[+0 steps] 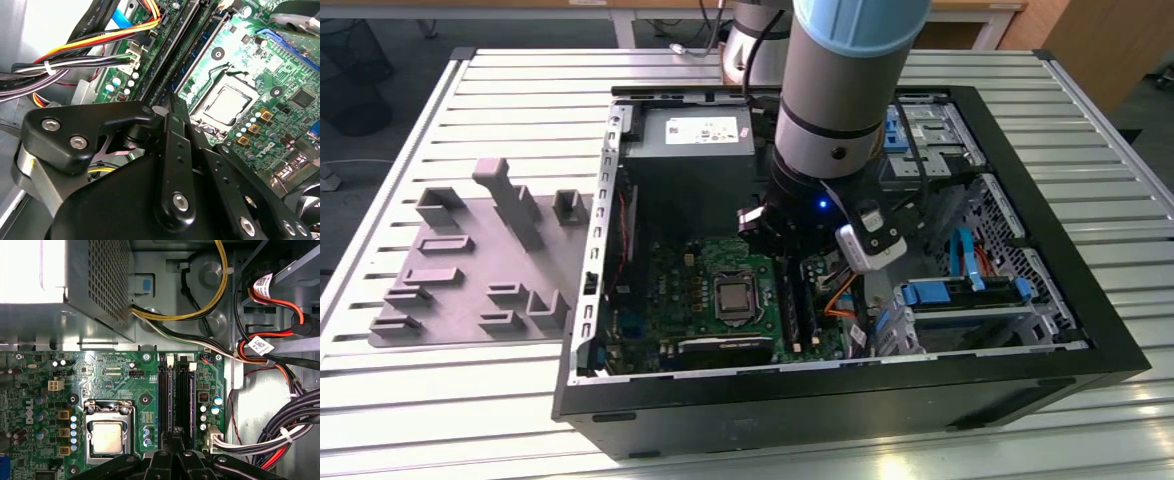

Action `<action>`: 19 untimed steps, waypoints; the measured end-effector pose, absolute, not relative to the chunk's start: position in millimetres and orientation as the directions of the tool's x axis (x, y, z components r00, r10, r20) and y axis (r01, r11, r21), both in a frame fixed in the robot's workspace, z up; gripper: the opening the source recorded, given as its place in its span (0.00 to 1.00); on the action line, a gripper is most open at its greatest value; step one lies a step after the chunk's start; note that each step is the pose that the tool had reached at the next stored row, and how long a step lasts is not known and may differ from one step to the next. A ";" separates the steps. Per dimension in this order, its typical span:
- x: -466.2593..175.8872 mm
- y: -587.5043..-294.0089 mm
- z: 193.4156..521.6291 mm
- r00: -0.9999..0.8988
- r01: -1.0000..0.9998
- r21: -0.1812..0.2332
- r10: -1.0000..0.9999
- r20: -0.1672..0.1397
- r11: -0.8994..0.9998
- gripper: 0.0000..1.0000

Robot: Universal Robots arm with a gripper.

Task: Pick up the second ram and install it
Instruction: 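Insert the second ram into the second slot, then press down the second ram until it locks into place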

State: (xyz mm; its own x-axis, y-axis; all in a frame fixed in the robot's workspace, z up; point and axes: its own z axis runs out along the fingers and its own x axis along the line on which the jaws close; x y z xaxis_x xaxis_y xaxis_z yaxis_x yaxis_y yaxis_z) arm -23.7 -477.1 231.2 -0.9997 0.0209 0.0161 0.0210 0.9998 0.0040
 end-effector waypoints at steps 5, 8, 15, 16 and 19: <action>-23.7 -477.1 231.0 -1.000 0.021 0.004 0.021 0.016 1.000 0.11; -23.7 -477.1 228.1 -1.000 0.021 0.004 0.021 0.016 1.000 0.11; -23.4 -477.2 220.7 -1.000 0.021 0.003 0.021 0.016 1.000 0.11; -23.2 -477.3 219.7 -1.000 0.021 0.003 0.021 0.017 1.000 0.11; -22.7 -477.3 215.5 -1.000 0.021 0.003 0.021 0.017 1.000 0.11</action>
